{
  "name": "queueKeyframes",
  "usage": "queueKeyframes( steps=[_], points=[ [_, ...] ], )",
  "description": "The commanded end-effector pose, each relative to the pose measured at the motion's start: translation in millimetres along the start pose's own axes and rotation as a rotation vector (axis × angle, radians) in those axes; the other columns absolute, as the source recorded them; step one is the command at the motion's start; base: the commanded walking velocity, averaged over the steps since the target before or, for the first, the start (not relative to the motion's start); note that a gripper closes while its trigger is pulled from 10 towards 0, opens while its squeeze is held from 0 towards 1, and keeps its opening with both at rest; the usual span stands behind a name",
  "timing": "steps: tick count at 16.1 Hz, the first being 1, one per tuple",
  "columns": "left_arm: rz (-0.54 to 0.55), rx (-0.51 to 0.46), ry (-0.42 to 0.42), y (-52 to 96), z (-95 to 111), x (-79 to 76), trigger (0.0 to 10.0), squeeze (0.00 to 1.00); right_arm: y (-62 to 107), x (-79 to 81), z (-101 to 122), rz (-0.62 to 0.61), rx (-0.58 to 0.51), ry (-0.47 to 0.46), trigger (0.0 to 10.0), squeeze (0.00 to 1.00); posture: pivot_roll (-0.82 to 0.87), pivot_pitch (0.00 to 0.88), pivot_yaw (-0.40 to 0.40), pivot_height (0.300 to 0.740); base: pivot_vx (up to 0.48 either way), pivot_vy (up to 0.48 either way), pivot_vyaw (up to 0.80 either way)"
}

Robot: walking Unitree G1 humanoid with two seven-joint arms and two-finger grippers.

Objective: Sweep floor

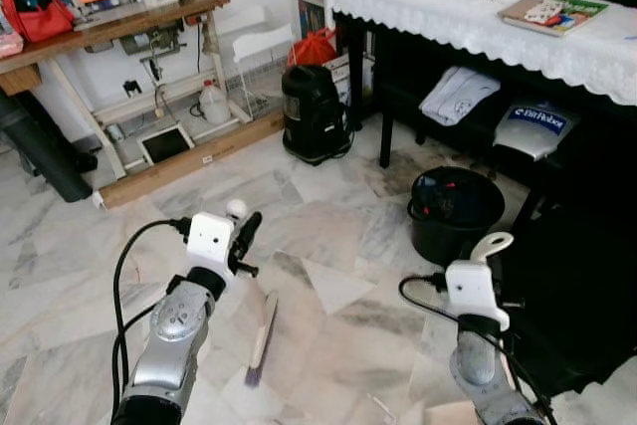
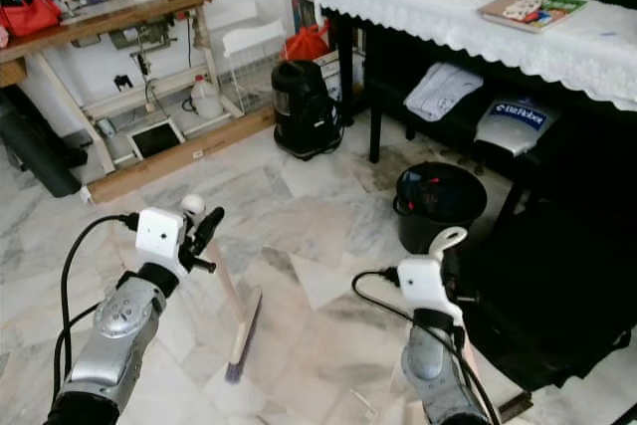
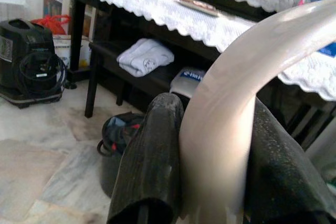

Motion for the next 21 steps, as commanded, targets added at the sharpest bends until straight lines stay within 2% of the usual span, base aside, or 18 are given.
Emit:
queueKeyframes(
  steps=[1,7,13,18,21],
  points=[
    [0.005,-0.053,-0.018,-2.4,15.8,5.6,10.0,0.0,0.7,6.3,3.0,0.024,-0.017,0.013,10.0,0.0,-0.04,0.041,0.125,0.74,0.0,0.0,0.0],
    [0.001,-0.055,-0.018,-0.2,16.9,6.1,10.0,0.0,3.0,8.9,8.0,0.035,-0.073,0.073,10.0,0.0,-0.04,0.043,0.128,0.74,0.0,0.0,0.0],
    [-0.014,-0.061,-0.016,-0.3,19.0,4.2,10.0,0.0,2.5,12.4,22.9,0.035,-0.176,0.139,10.0,0.0,-0.04,0.047,0.135,0.74,0.0,0.0,0.0],
    [-0.022,-0.062,-0.016,-0.2,19.6,3.1,10.0,0.0,2.1,13.9,25.8,0.029,-0.172,0.1,10.0,0.0,-0.04,0.05,0.136,0.74,0.0,0.0,0.0],
    [-0.027,-0.062,-0.016,0.1,20.0,2.4,10.0,0.0,-1.3,11.3,20.8,0.007,-0.083,-0.042,10.0,0.0,-0.04,0.051,0.137,0.74,0.0,0.0,0.0]
  ],
)
Point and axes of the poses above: a point about 5 cm out from each wrist's last joint towards the gripper, its own y axis pointing back from the gripper into the wrist, its own z axis along the axis of the wrist's last joint, x = y × z, the point moved 5 cm from there along -y, pointing out of the wrist towards the gripper, and after that the axes turned 2 degrees about y, right-handed, at the moved point
